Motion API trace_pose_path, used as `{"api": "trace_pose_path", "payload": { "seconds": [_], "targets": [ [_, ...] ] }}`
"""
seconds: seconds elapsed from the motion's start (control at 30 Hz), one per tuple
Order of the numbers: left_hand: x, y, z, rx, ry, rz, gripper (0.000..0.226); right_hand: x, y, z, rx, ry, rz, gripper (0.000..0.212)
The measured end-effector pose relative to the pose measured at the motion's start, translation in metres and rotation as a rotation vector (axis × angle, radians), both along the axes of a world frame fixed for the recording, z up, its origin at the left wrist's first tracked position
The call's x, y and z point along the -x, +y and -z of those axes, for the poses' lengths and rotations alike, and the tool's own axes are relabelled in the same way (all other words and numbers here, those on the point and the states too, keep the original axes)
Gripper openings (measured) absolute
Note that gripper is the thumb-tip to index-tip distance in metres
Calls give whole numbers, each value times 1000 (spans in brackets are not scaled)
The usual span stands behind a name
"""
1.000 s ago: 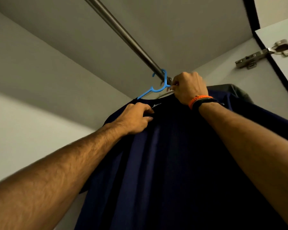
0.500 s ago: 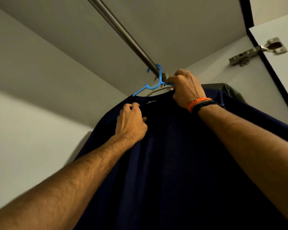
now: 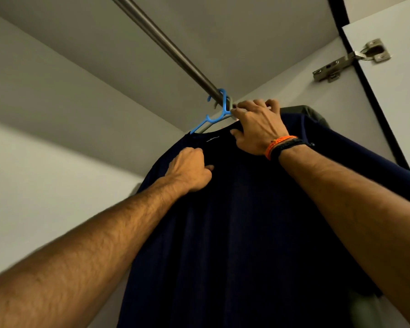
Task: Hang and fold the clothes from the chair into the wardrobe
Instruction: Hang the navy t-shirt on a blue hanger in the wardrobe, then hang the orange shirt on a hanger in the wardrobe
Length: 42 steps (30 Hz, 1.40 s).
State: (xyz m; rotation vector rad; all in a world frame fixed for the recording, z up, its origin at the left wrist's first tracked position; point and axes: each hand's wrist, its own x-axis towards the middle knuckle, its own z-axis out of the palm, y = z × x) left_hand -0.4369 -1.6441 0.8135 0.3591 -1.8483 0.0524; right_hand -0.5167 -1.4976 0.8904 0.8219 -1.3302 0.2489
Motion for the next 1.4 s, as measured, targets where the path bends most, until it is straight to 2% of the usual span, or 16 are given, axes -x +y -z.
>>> {"api": "trace_pose_path", "payload": {
  "seconds": [0.1, 0.23, 0.37, 0.53, 0.87, 1.03, 1.2, 1.4],
  "targets": [
    [-14, 8, 9, -2, 27, -10, 44, -9, 5, 16, -26, 2, -43, 56],
    [-28, 23, 33, 1, 49, -18, 50, -22, 14, 45, -41, -6, -144, 54],
    [-45, 35, 52, -22, 29, -32, 53, -35, 20, 71, -51, -85, -232, 55],
    [-78, 57, 85, -46, -7, -34, 67, -59, 38, 121, -36, -198, -327, 50],
    [-143, 118, 214, -142, -150, 244, 67, -125, 114, 280, -44, -431, -327, 41],
    [-147, 173, 290, -226, -272, 405, 63, -142, 186, 373, -50, -600, -218, 40],
    [-135, 260, 380, -344, -366, 548, 58, -161, 284, 483, -6, -816, -105, 35],
    [-117, 412, 518, -439, -694, 755, 55, -191, 451, 618, 155, -1085, 113, 38]
  ]
}}
